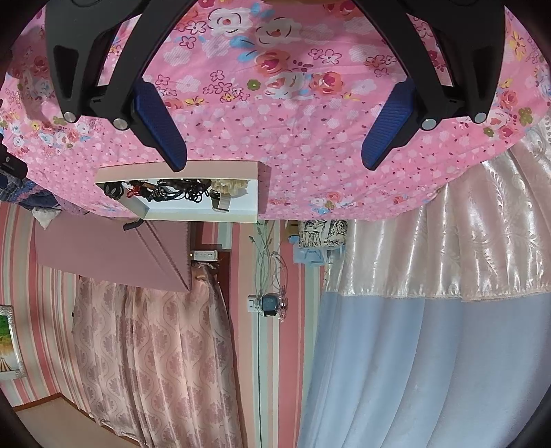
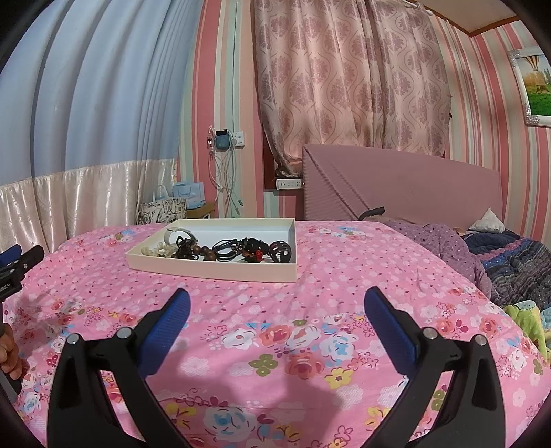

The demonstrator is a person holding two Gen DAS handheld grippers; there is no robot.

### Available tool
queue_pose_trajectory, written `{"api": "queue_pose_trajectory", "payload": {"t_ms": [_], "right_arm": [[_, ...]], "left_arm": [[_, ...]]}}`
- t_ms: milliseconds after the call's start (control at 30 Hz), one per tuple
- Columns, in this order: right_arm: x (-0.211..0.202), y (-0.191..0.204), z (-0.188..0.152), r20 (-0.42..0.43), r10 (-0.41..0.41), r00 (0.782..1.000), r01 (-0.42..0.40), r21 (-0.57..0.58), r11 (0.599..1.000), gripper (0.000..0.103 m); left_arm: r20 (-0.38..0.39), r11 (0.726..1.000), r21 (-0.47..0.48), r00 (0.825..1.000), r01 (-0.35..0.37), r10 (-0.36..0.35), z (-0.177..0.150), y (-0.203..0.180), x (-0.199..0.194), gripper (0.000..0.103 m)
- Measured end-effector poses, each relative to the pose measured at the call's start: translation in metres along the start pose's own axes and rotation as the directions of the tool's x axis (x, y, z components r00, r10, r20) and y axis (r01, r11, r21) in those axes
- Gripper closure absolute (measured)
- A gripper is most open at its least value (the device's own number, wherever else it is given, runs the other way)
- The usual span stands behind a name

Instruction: Organize jewelry

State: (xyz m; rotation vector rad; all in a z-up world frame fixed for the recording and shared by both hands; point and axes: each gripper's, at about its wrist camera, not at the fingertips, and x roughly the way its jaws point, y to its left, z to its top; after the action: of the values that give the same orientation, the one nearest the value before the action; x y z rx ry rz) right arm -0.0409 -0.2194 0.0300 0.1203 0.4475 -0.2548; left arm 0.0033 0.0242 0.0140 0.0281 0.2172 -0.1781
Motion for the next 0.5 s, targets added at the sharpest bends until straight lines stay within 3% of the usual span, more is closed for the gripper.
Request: {"api": "queue_pose_trajectory", "payload": {"t_ms": [500], "right_arm": [[-0.0012,0.0001,-0.0010,0.000,0.000,1.000,0.000,0.002,1.000,0.002]], "left_arm": [[0.003,1.000,0.001,1.000,-0.002,0.002,-0.0009,-0.0012,-0.0012,0.003]]}}
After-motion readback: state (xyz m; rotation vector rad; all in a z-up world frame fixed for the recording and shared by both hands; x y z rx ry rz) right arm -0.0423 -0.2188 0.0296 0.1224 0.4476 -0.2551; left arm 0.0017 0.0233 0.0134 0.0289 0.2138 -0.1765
